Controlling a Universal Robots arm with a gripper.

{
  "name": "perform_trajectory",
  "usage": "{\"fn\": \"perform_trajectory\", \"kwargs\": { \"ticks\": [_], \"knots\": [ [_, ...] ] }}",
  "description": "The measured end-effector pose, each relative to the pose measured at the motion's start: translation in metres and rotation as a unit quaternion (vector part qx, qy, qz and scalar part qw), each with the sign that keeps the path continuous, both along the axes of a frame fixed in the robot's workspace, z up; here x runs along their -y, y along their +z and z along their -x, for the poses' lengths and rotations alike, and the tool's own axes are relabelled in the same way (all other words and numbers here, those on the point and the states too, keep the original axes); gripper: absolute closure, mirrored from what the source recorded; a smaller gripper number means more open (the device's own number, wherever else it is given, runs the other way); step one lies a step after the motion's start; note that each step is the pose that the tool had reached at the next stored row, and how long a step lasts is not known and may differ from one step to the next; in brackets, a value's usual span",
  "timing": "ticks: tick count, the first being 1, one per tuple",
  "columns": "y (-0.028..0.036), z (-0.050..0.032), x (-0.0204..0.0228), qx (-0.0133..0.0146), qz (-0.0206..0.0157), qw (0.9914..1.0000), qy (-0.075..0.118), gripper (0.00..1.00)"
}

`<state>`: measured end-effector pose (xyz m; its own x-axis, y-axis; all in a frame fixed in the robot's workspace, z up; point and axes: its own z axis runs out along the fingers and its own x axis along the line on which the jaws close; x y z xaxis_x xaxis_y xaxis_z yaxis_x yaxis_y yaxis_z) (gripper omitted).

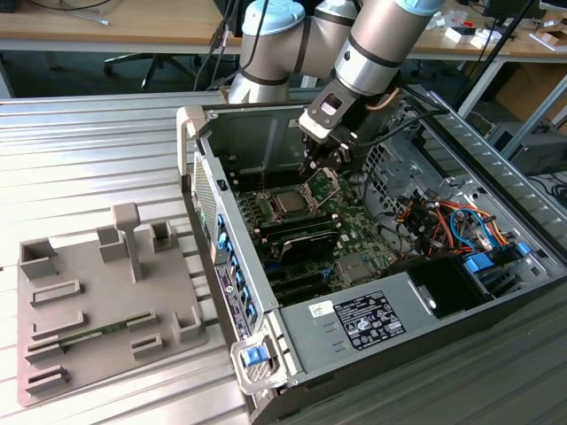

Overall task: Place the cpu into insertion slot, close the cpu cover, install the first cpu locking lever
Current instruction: 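Place the cpu into insertion slot, then close the cpu cover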

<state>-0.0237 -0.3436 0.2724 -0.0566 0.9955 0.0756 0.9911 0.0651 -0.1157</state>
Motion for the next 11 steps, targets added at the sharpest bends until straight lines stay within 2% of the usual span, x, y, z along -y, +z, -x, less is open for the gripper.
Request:
{"fn": "perform_trajectory", "kwargs": {
  "ticks": [8,11],
  "knots": [
    [0.0,-0.0005,0.0,0.0,0.0,1.0,0.0,0.89],
    [0.0,-0.0071,0.0001,-0.0002,0.0,1.0,0.0,0.89]
  ]
}}
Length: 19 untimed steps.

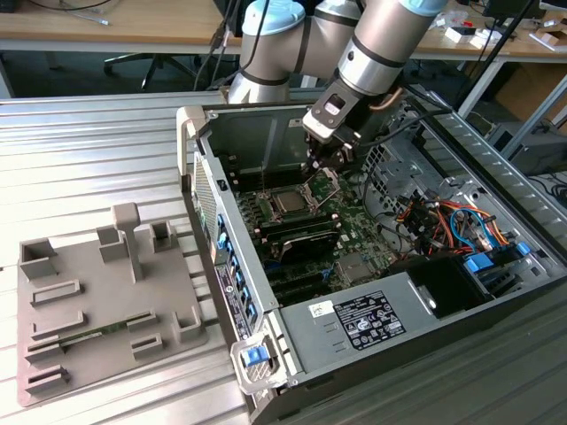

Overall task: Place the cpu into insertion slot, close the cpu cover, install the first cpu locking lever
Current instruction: 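Close the cpu cover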

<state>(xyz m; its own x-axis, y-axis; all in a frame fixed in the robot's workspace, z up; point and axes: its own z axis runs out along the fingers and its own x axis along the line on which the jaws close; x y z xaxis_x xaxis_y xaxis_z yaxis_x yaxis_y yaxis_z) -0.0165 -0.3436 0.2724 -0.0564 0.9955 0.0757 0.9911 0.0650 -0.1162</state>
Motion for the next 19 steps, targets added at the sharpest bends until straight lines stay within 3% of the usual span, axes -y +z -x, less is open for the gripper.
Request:
{"fn": "perform_trajectory", "kwargs": {
  "ticks": [12,19],
  "knots": [
    [0.0,-0.0352,0.0,-0.0042,0.0,0.99999,0.0,0.89],
    [-0.0013,-0.057,0.0,-0.0086,0.0,0.99996,0.0,0.89]
  ]
}}
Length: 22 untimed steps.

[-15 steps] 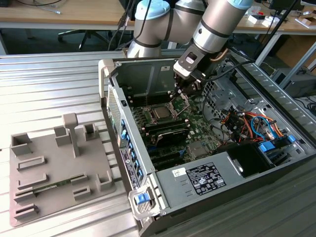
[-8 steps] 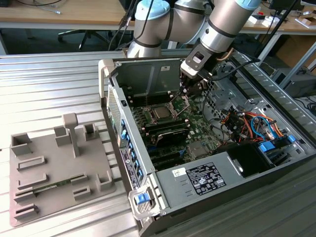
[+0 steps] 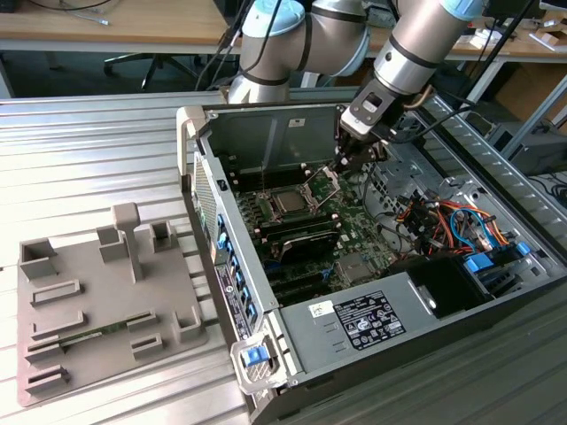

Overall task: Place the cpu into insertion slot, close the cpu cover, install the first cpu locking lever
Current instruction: 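Close the cpu cover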

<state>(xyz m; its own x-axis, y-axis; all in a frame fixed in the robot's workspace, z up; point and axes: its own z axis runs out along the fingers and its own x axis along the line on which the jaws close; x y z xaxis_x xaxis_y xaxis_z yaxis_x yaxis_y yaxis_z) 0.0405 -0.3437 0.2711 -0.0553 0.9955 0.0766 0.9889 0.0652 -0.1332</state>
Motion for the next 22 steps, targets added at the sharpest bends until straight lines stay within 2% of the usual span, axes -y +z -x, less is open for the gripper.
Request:
{"fn": "perform_trajectory", "kwargs": {
  "ticks": [6,7,9,12,14,17,22],
  "knots": [
    [-0.0043,-0.0126,0.0,-0.0035,0.0,0.99999,0.0,0.89],
    [-0.0063,-0.0177,-0.0001,-0.0049,-0.0001,0.99999,0.0,0.89],
    [-0.0101,-0.0224,0.0,-0.0065,0.0001,0.99998,0.0,0.89],
    [-0.0146,-0.0233,0.0,-0.0069,0.0001,0.99998,0.0,0.89],
    [-0.018,-0.0213,0.0,-0.0069,0.0002,0.99998,0.0,0.89],
    [-0.0183,-0.0087,0.0,-0.0069,0.0001,0.99998,0.0,0.89],
    [-0.0183,0.0003,0.0001,-0.0068,0.0001,0.99998,0.0,0.89]
  ]
}}
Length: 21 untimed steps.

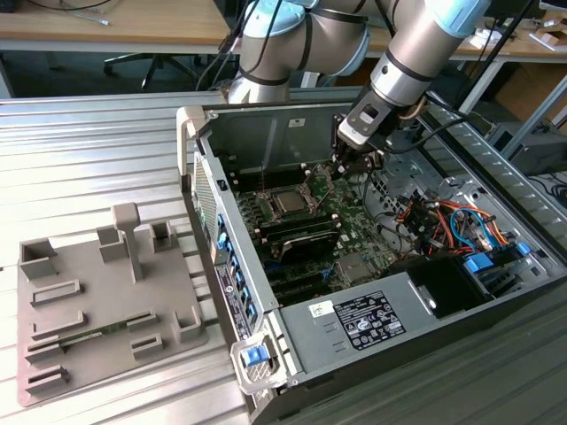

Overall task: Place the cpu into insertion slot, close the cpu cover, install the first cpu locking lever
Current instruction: 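Close the cpu cover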

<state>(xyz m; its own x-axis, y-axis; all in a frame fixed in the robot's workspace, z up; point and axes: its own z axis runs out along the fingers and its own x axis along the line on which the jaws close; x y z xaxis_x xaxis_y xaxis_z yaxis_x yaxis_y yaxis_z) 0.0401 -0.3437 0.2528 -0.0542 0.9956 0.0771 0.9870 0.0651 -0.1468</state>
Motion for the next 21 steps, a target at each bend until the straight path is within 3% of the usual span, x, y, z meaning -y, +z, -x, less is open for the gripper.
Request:
{"fn": "perform_trajectory", "kwargs": {
  "ticks": [21],
  "knots": [
    [-0.0003,0.0232,0.0,0.0,0.0,1.0,0.0,0.89]
  ]
}}
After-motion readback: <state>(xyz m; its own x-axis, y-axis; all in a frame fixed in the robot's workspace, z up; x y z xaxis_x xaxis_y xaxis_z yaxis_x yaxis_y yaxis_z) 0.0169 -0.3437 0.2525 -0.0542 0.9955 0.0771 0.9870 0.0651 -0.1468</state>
